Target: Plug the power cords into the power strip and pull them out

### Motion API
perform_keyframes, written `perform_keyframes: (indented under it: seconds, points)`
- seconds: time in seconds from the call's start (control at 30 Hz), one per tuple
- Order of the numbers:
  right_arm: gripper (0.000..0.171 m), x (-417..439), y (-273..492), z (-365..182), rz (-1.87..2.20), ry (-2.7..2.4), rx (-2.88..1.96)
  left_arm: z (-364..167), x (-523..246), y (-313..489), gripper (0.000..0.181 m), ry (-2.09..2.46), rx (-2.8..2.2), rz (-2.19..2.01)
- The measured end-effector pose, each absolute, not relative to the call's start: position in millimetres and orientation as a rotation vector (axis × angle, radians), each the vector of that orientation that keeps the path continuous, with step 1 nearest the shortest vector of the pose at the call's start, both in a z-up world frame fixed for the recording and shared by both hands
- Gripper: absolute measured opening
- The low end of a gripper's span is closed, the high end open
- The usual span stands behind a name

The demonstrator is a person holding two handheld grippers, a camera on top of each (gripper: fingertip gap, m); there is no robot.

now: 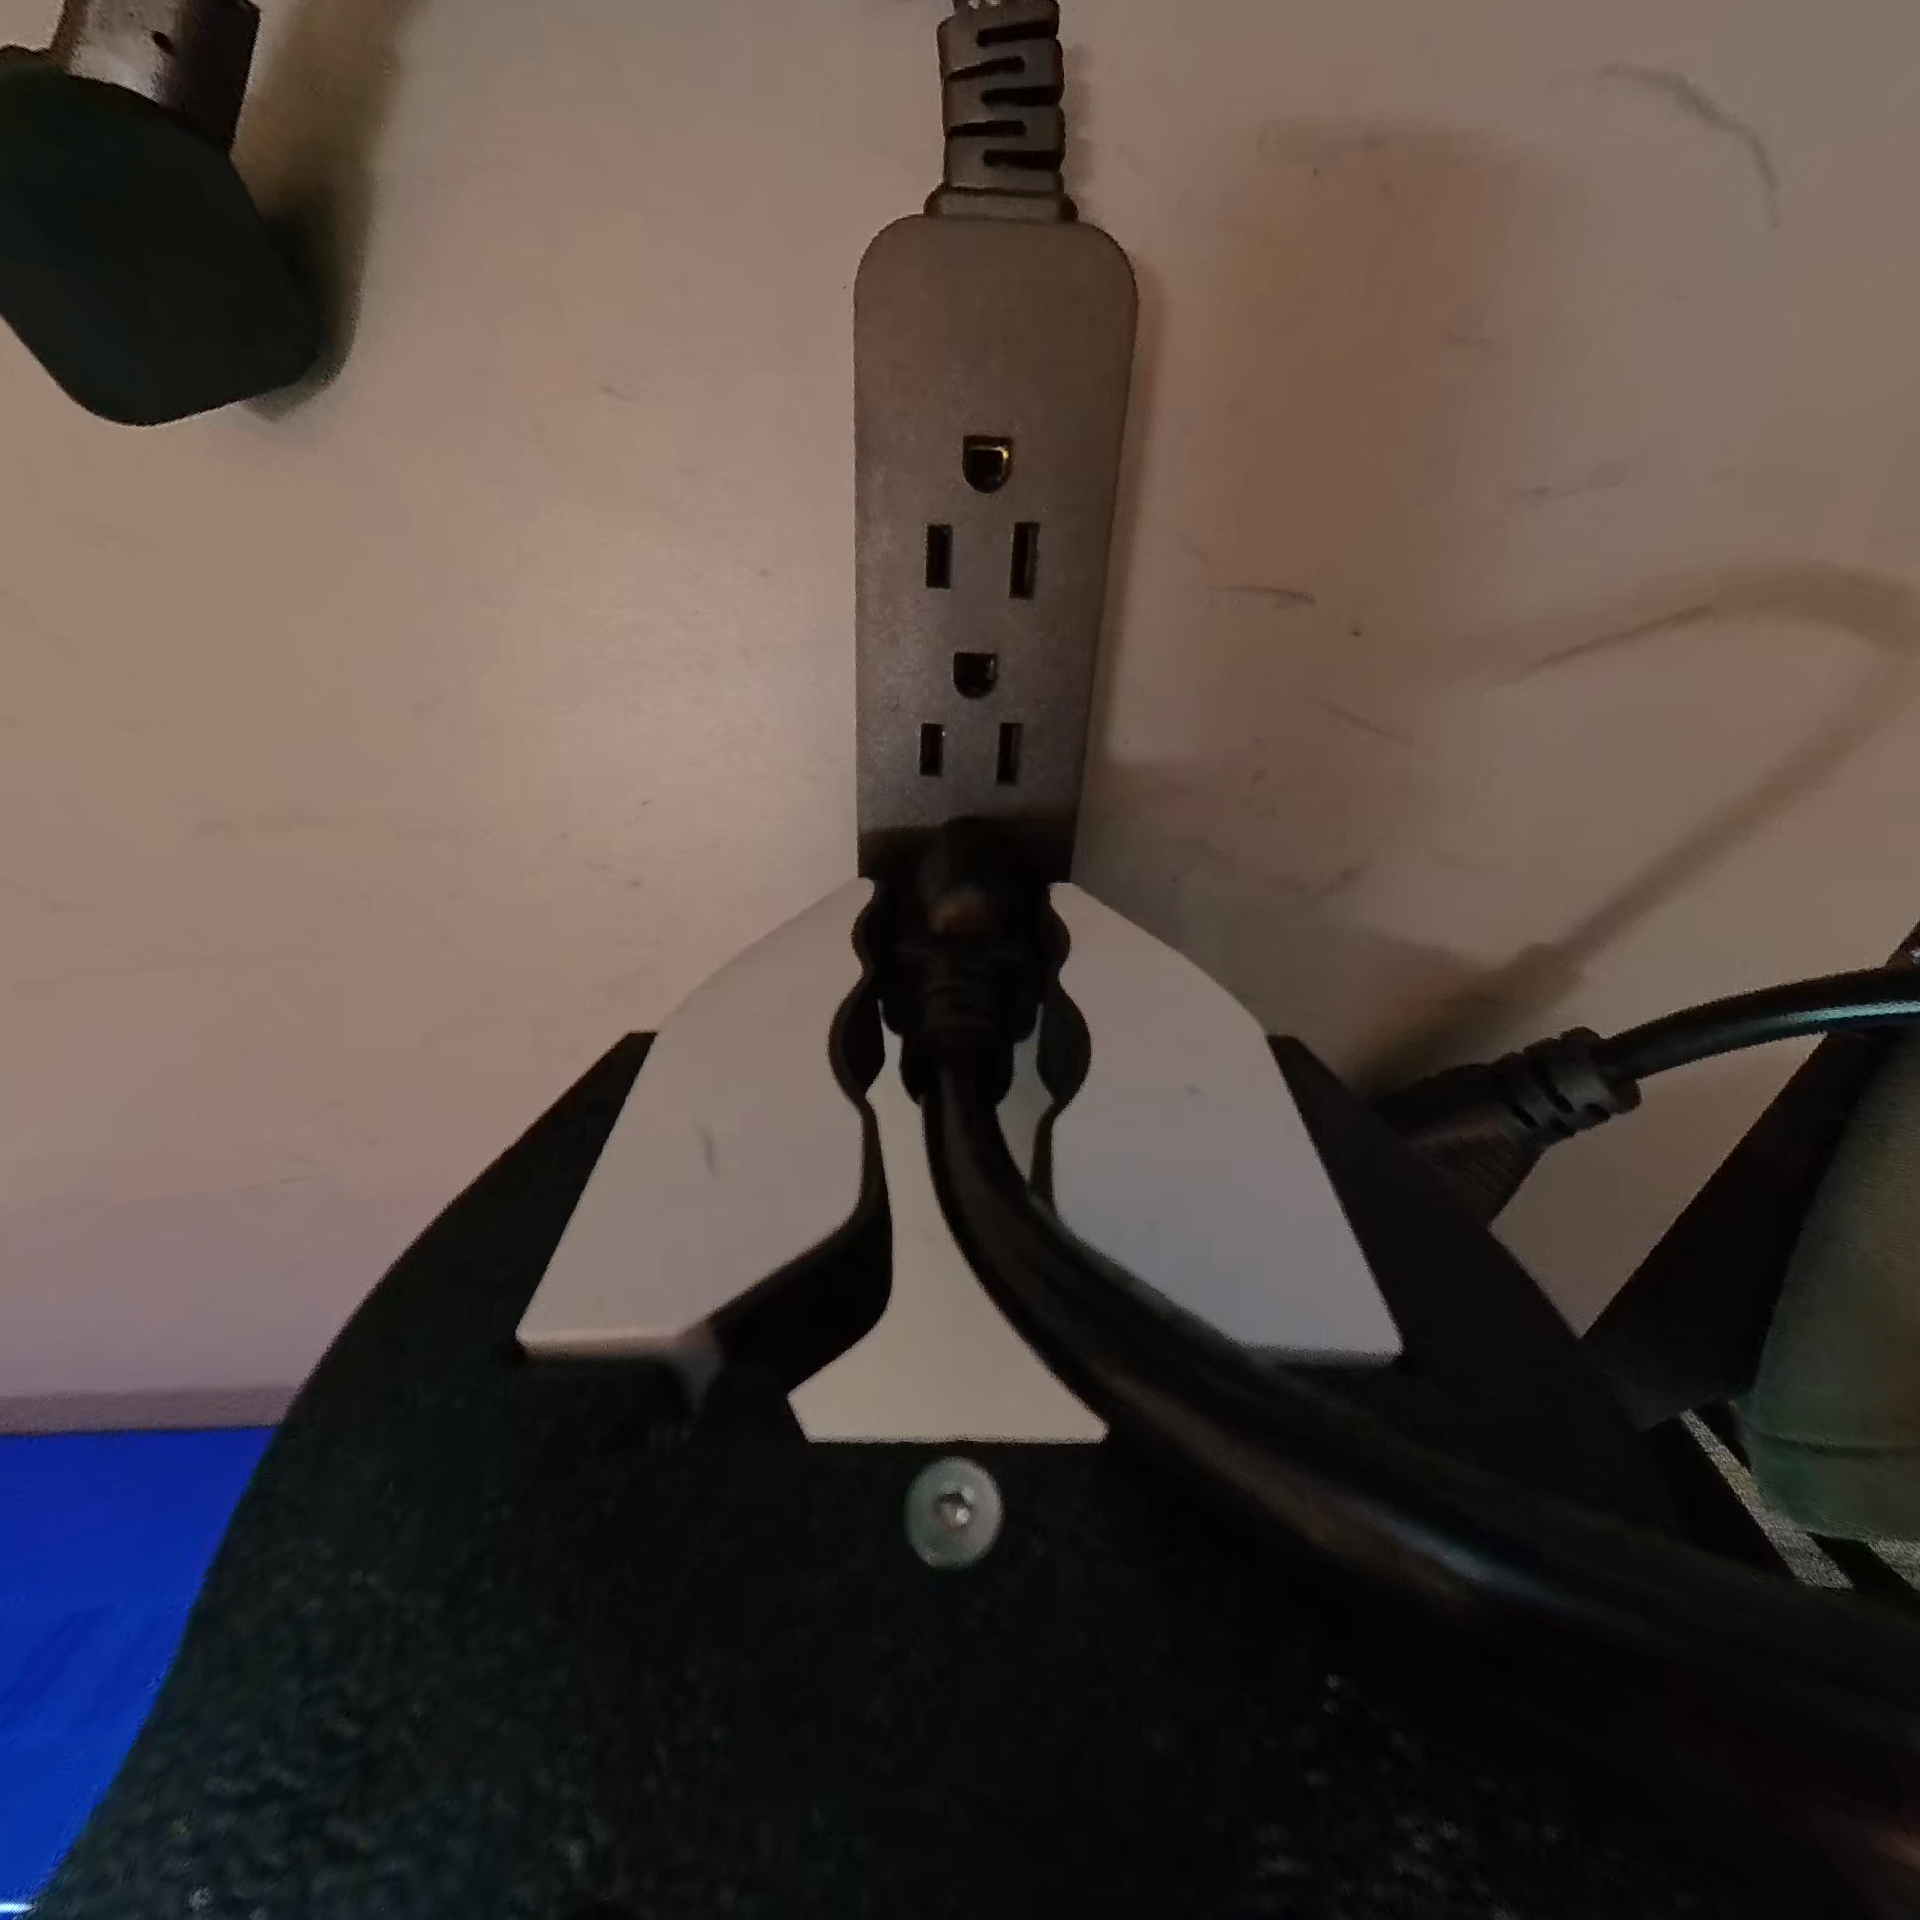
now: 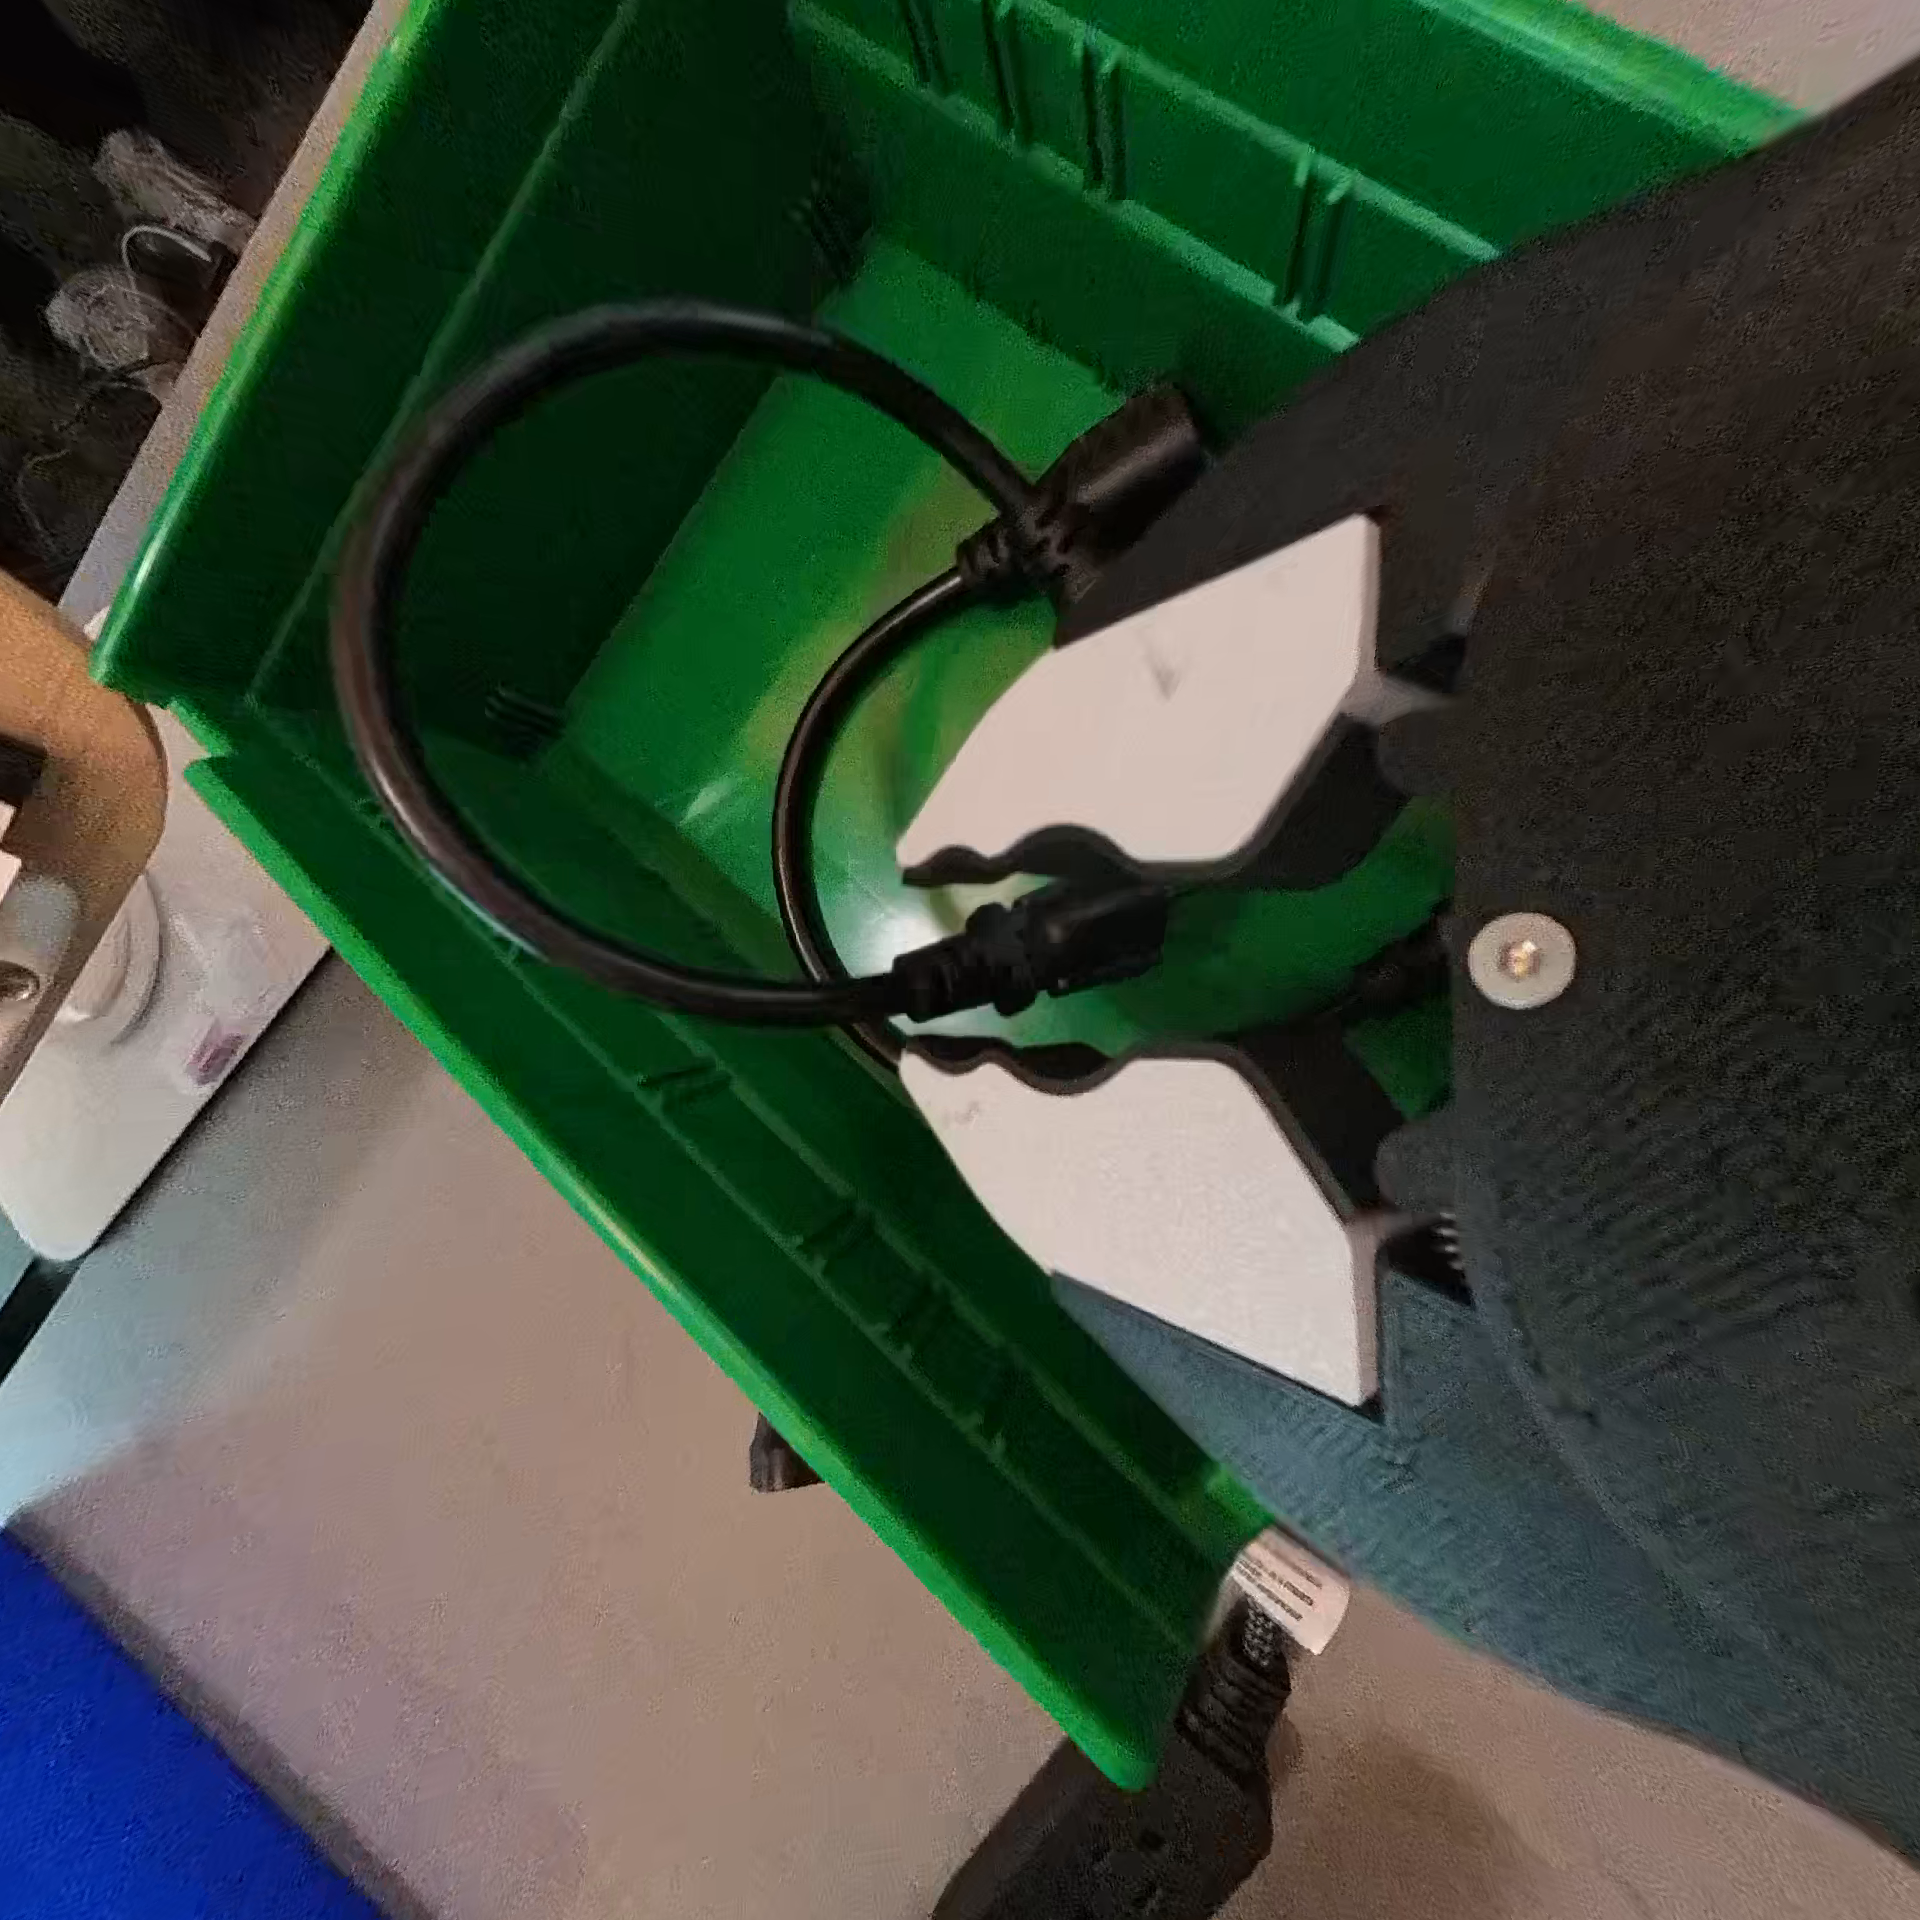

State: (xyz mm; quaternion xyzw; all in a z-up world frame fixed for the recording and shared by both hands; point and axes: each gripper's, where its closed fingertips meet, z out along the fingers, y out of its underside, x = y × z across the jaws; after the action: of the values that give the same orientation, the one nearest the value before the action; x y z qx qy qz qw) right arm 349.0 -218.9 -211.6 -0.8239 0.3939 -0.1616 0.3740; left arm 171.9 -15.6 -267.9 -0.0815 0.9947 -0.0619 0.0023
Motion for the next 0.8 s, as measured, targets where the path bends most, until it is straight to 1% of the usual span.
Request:
perform_keyframes:
  seconds: [0.03, 0.13, 0.2, 0.3, 0.33, 0.43, 0.5, 0.6, 0.8]
  points:
    - [0.038, 347.1, -219.1, -210.1, -0.411, 1.021, -2.101, -267.9, 171.8, -15.6, 0.025, 3.121, -0.255, -0.193]
    - [0.047, 328.4, -209.1, -186.1, -0.462, 0.910, -2.032, -267.9, 172.1, -15.7, 0.025, 3.120, -0.251, -0.198]
    - [0.050, 299.7, -191.4, -168.6, -0.453, 0.764, -1.978, -267.8, 172.2, -15.6, 0.025, 3.122, -0.249, -0.203]
    - [0.043, 241.2, -148.1, -159.1, -0.322, 0.521, -1.907, -267.8, 172.3, -15.7, 0.025, 3.121, -0.226, -0.207]
    - [0.038, 221.8, -132.5, -160.3, -0.274, 0.447, -1.895, -267.7, 172.6, -15.6, 0.025, 3.118, -0.219, -0.211]
    - [0.038, 182.7, -93.7, -179.8, -0.206, 0.282, -1.956, -267.6, 173.3, -16.1, 0.025, 3.111, -0.184, -0.250]
    - [0.043, 176.4, -77.1, -199.8, -0.218, 0.245, -2.032, -267.3, 172.4, -16.9, 0.026, 3.112, -0.195, -0.325]
    - [0.044, 172.3, -56.2, -218.0, -0.208, 0.218, -2.078, -265.8, 166.8, -17.4, 0.033, 3.111, -0.219, -0.498]
    - [0.042, 165.0, -26.8, -223.4, -0.194, 0.120, -2.073, -268.2, 168.5, -11.3, 0.040, 2.927, -0.194, -0.784]
